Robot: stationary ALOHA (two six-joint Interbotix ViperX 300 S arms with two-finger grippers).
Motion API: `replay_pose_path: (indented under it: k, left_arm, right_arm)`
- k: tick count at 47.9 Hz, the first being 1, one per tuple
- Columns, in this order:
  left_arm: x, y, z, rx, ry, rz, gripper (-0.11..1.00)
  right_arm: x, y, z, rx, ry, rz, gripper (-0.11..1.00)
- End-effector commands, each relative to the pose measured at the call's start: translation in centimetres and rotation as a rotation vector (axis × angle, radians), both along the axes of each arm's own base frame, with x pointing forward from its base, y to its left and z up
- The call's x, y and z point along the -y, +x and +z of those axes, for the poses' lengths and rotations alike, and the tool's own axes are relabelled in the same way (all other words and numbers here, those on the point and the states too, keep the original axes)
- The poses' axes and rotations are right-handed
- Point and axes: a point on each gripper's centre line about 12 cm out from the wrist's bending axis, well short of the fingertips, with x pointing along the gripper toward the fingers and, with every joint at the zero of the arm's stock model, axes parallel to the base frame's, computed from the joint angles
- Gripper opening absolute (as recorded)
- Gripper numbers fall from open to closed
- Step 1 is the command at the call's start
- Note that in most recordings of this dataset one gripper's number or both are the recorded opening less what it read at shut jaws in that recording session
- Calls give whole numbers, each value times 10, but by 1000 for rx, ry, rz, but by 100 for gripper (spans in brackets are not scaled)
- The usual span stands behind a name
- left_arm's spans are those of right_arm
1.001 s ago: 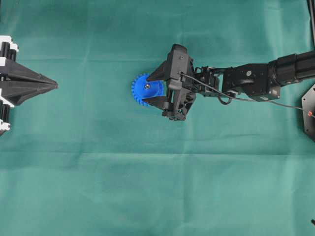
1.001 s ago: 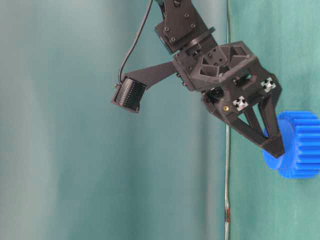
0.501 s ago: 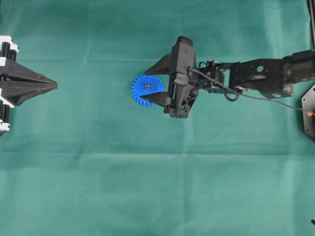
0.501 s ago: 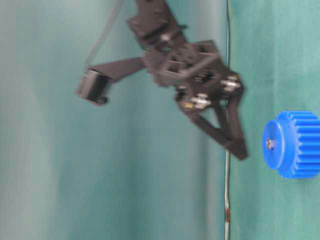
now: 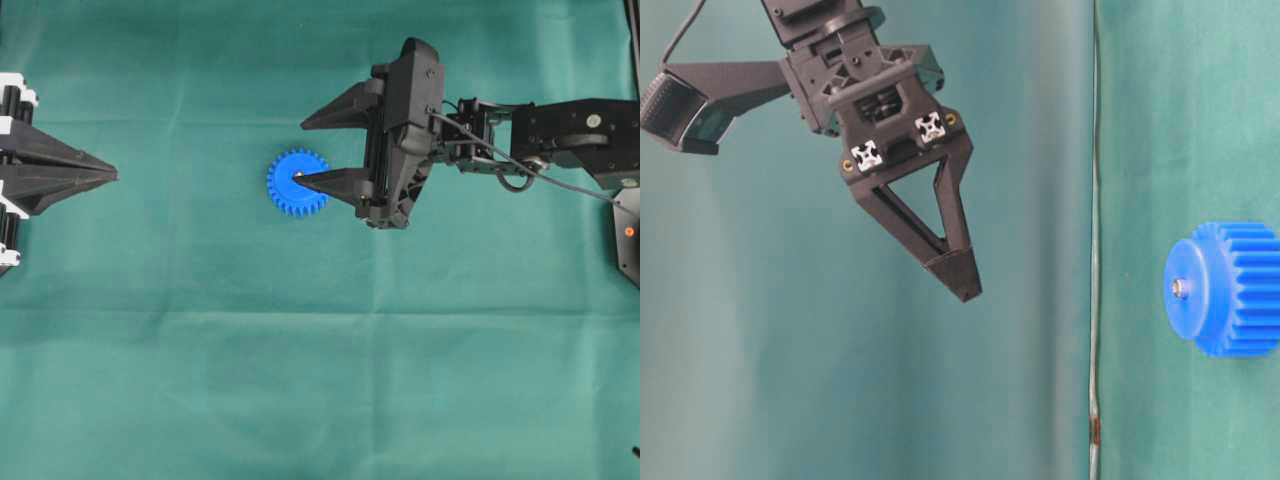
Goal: Insert the shaft placed at a random location into the center hole of the medium gear at another random location.
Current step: 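Open the right gripper and withdraw it from the gear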
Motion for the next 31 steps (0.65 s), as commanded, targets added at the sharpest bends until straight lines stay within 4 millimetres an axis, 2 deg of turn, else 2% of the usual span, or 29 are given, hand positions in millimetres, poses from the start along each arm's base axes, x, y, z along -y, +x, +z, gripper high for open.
replay_pose_path:
  k: [1,12,31]
  left_arm:
    - [0,2,7,17,0,1,0]
    - [0,2,7,14,-2,1,0]
    - [0,2,6,8,-3,0,0]
  right_arm:
    - [-1,0,14,34,-16,8,80]
    - [-2,-13,15,32,-17,9,80]
    - [-7,-75,25,80,4,-6,80]
